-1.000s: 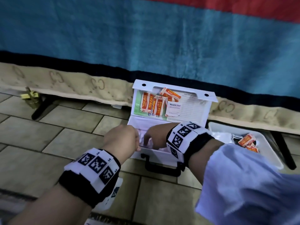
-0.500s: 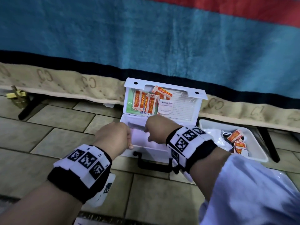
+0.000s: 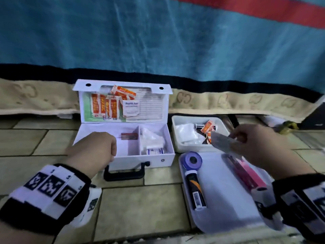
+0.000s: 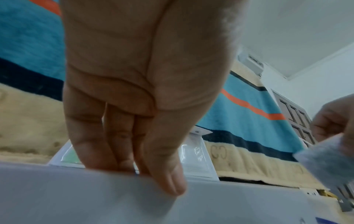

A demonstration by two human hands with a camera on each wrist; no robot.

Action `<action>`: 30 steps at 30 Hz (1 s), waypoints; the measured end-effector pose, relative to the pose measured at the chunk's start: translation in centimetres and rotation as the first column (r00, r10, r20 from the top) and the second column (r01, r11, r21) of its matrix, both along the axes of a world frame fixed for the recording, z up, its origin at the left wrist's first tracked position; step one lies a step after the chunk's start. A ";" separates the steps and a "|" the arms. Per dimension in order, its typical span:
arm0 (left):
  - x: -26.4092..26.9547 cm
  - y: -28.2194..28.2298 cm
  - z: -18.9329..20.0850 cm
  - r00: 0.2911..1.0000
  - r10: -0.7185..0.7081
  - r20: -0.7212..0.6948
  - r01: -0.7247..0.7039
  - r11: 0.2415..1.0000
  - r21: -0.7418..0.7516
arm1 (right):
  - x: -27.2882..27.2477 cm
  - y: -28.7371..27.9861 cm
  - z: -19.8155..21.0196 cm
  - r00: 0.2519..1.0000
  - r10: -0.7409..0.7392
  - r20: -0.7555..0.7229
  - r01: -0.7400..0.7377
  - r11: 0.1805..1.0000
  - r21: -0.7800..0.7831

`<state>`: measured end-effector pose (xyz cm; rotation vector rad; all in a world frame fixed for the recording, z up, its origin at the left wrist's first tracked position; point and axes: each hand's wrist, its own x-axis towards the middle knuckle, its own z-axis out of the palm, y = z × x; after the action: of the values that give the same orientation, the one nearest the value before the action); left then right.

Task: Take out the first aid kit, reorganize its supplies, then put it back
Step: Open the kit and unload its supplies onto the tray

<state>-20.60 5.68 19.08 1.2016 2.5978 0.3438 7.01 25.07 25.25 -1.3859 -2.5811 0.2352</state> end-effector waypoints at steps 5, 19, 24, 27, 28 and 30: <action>-0.3 0.3 0.0 1.000 0.003 0.008 -0.003 1.000 -0.020 | 2.3 0.2 -4.5 0.992 -0.055 0.112 0.062 0.996 -0.061; -0.2 -0.2 -0.1 1.000 0.015 -0.023 -0.015 1.000 0.017 | 0.1 1.2 -6.4 0.969 -0.033 0.244 0.048 0.997 -0.054; 0.2 -0.5 -0.5 0.997 0.078 -0.026 -0.076 0.995 0.059 | -8.1 -2.5 -2.4 0.946 0.322 0.041 -0.320 0.946 -0.053; 0.3 -0.6 -0.3 0.997 0.078 -0.018 -0.076 0.995 0.069 | -13.8 -4.9 -2.1 0.823 0.556 0.120 -0.550 0.831 -0.082; 0.3 -0.7 -0.3 0.997 0.073 -0.010 -0.072 0.995 0.073 | -15.7 -5.5 -2.3 0.795 0.580 0.178 -0.575 0.814 -0.084; 0.3 -0.8 -0.2 0.998 0.063 0.005 -0.063 0.994 0.086 | -19.0 -6.4 -3.1 0.749 0.595 0.291 -0.596 0.797 -0.098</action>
<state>-20.28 4.91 18.92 1.1473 2.6479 0.4745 -11.96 18.71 22.17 -0.5674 -3.2226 0.1092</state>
